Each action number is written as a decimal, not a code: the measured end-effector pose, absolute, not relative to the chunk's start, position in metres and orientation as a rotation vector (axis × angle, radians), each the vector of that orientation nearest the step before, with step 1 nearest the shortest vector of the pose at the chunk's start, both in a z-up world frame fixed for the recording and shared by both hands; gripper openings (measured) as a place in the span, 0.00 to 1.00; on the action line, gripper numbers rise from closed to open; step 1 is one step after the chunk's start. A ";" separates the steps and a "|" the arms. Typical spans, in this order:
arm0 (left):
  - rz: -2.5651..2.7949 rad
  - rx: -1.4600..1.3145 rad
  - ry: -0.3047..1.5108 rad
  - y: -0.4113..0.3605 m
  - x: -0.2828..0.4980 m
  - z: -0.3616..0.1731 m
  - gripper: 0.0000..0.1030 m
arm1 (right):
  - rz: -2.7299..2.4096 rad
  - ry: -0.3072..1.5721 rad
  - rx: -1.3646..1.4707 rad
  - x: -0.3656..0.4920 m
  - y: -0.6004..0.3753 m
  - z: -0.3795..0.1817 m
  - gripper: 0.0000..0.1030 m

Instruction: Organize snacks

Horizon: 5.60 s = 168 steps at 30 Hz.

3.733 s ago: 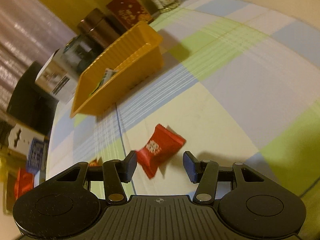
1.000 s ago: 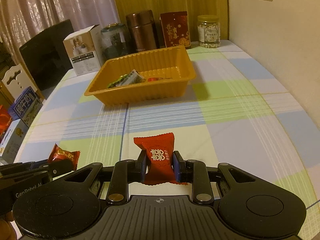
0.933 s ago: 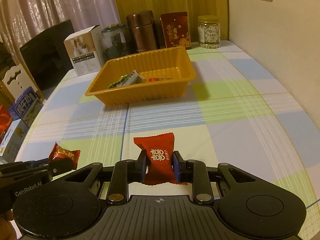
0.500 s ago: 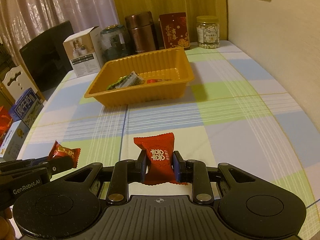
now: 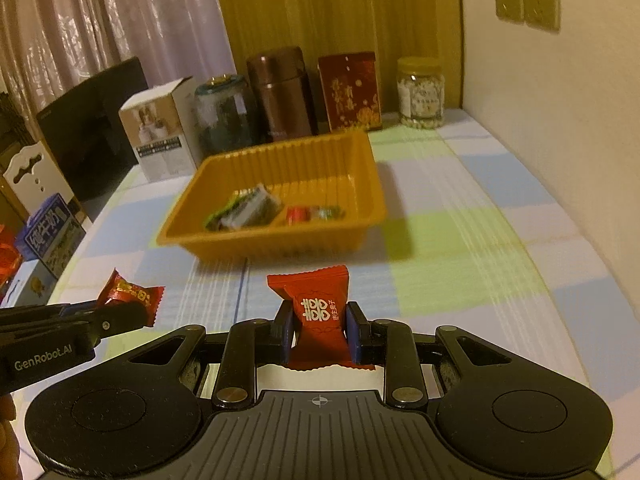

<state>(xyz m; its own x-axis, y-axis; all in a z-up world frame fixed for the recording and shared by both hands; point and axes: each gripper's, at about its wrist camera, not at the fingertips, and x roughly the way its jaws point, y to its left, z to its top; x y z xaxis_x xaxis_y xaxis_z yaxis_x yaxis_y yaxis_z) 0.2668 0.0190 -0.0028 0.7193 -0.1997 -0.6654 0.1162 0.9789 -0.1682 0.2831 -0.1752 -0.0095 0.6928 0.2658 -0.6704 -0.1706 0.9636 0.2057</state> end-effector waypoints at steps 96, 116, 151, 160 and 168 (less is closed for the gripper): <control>-0.064 -0.068 0.719 0.015 0.226 0.060 1.00 | 0.269 0.802 0.195 0.269 -0.202 0.050 0.81; 0.013 -0.030 0.652 -0.015 0.070 0.101 1.00 | 0.254 0.698 0.103 0.101 -0.214 0.098 0.82; 0.004 -0.048 0.656 -0.016 -0.015 0.086 1.00 | 0.225 0.684 0.089 0.006 -0.205 0.085 0.82; 0.001 -0.047 0.656 -0.016 -0.015 0.087 1.00 | 0.222 0.684 0.091 0.004 -0.206 0.085 0.82; -0.001 -0.047 0.658 -0.016 -0.014 0.086 1.00 | 0.225 0.684 0.093 0.003 -0.206 0.084 0.82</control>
<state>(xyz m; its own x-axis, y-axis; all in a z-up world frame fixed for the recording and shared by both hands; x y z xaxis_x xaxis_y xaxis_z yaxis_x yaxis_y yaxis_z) -0.0139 -0.0159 0.0860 0.7915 -0.0153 -0.6110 -0.0142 0.9990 -0.0434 0.0032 -0.2056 0.0843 0.7517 0.2365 -0.6156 -0.1756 0.9716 0.1589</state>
